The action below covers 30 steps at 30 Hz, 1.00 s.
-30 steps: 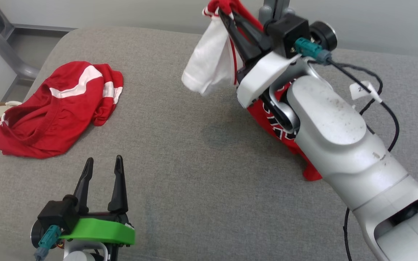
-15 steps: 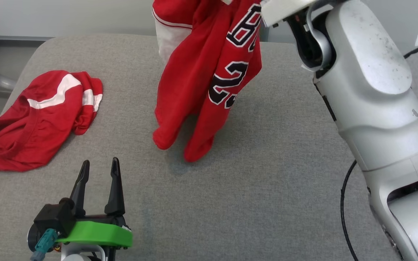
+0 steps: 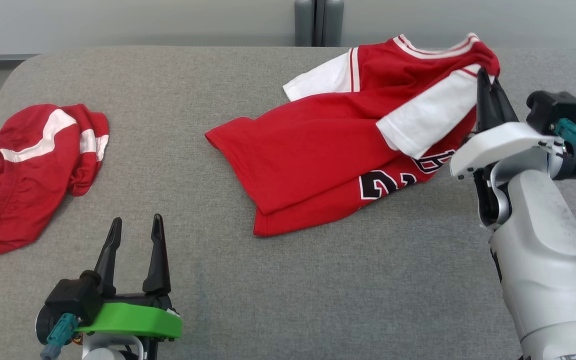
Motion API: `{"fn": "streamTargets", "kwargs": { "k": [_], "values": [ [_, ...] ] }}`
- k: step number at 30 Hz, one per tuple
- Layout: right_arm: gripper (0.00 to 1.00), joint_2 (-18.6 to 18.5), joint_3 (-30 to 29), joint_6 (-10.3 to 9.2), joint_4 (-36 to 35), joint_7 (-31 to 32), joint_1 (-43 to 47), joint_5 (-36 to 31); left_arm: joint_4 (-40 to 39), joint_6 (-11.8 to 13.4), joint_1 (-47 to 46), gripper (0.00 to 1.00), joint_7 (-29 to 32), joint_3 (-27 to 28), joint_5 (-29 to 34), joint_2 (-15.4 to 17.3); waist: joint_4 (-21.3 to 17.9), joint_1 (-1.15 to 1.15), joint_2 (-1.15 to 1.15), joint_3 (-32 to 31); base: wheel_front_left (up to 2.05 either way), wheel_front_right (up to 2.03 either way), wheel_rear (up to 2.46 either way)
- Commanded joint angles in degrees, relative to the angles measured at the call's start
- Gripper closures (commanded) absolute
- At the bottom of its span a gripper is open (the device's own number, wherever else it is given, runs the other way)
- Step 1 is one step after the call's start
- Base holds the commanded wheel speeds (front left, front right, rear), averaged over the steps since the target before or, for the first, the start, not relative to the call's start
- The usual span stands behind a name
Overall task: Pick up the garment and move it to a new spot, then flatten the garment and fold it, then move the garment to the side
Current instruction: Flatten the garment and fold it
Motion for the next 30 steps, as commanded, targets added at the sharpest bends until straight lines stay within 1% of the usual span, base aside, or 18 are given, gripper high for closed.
{"fn": "streamTargets", "kwargs": {
  "k": [1, 7, 14, 16, 20, 21, 22, 25, 30],
  "values": [
    [1.00, 0.02, -1.14, -0.06, -0.43, -0.16, 1.97, -0.59, 0.08, -0.19, -0.30, 0.00, 0.03, 0.35, 0.49, 0.12, -0.52, 0.00, 0.00, 0.03, 0.00, 0.00, 0.00],
    [1.00, 0.10, -7.58, -0.07, -1.53, 0.90, 7.94, -0.53, 0.39, -0.59, 0.37, 0.00, 0.03, 0.28, 0.86, 0.12, -1.69, 0.00, 0.00, -0.38, 0.00, 0.00, 0.00],
    [1.00, -0.20, -13.02, -0.07, -2.94, 4.39, 12.15, -3.08, 0.86, -0.85, 0.10, 0.00, 0.03, -0.29, 1.42, 0.13, -1.95, 0.00, 0.00, -1.05, 0.00, 0.00, 0.00],
    [1.00, -0.98, -14.62, -0.07, -4.13, 5.52, 13.45, -4.85, 0.87, -0.96, 0.09, 0.00, 0.03, -0.26, 1.66, 0.13, -1.85, 0.00, 0.00, -1.21, 0.00, 0.00, 0.00],
    [1.00, -1.35, -16.95, -0.07, -5.60, 7.95, 15.04, -8.20, 0.68, -1.13, 0.38, 0.00, 0.03, 0.08, 1.99, 0.12, -1.88, 0.00, 0.00, -0.87, 0.00, 0.00, 0.00],
    [0.38, -1.80, -17.33, -0.07, -5.57, 8.50, 15.16, -9.66, 0.62, -1.04, 0.34, 0.00, 0.03, 0.14, 2.00, 0.12, -1.86, 0.00, 0.00, -0.66, 0.00, 0.00, 0.00],
    [0.00, -2.05, -17.66, -0.08, -5.37, 8.98, 15.09, -10.67, 0.59, -1.08, 0.22, 0.00, 0.03, 0.16, 2.04, 0.13, -1.80, 0.00, 0.00, -0.44, 0.00, 0.00, 0.00],
    [0.00, -2.72, -19.19, -0.07, -5.63, 8.88, 14.49, -15.84, 0.55, -1.14, -0.51, 0.00, 0.03, 0.19, 2.13, 0.13, -1.46, 0.00, 0.00, 0.20, 0.00, 0.00, 0.00],
    [0.00, -2.07, -19.97, -0.07, -7.81, 6.73, 14.87, -22.39, 0.57, -1.26, -1.10, 0.00, 0.03, 0.52, 2.07, 0.13, -1.17, 0.00, 0.00, 0.46, 0.00, 0.00, 0.00]
  ]
}}
